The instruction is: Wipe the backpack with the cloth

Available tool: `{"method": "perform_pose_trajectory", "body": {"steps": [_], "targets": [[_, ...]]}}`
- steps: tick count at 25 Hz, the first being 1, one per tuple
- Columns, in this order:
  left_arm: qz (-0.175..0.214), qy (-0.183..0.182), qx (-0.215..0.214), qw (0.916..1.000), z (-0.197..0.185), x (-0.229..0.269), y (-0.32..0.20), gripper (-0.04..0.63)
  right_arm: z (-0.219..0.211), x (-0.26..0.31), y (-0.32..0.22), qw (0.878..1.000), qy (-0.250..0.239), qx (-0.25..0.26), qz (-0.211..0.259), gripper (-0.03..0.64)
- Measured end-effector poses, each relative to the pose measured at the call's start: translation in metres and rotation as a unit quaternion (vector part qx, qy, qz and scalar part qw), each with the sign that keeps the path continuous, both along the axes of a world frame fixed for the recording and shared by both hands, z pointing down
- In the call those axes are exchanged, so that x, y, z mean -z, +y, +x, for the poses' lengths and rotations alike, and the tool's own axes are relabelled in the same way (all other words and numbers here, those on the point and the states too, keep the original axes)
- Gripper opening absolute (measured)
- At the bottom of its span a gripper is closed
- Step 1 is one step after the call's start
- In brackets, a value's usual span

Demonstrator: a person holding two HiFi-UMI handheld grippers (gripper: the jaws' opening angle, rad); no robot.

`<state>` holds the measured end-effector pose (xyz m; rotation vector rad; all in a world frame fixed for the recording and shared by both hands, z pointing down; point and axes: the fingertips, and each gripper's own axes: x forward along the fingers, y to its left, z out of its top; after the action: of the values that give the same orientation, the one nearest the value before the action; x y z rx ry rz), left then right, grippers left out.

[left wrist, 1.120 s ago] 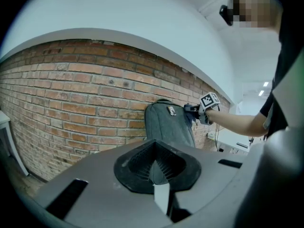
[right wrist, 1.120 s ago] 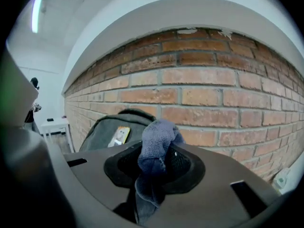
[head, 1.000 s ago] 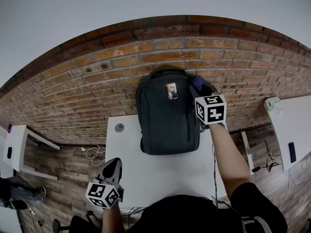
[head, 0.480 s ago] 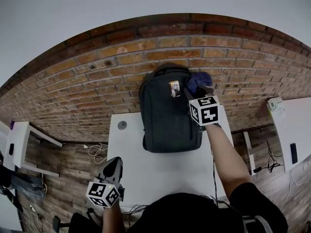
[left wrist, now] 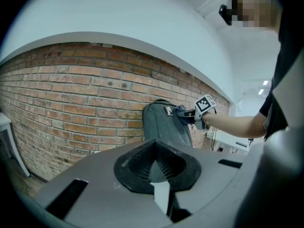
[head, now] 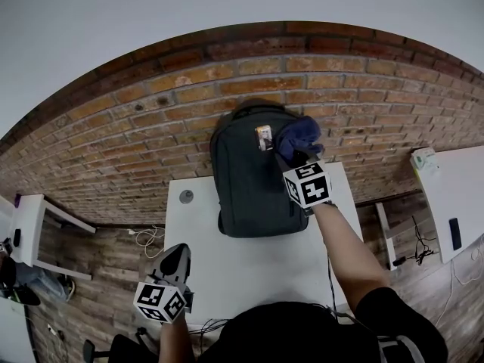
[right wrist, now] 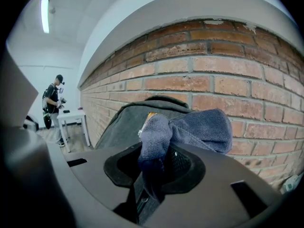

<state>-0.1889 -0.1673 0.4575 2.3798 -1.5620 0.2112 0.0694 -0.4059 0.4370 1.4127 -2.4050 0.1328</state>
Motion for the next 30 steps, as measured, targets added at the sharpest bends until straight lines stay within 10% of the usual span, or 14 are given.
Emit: {"method": "perform_pose_trajectory", "body": {"steps": [30], "targets": [[-0.008,-0.005,-0.010,0.9999,0.010,-0.004,0.001,-0.003,0.014,-0.117,0.104,0.994,-0.029,0.003,-0.105,0.104]]}}
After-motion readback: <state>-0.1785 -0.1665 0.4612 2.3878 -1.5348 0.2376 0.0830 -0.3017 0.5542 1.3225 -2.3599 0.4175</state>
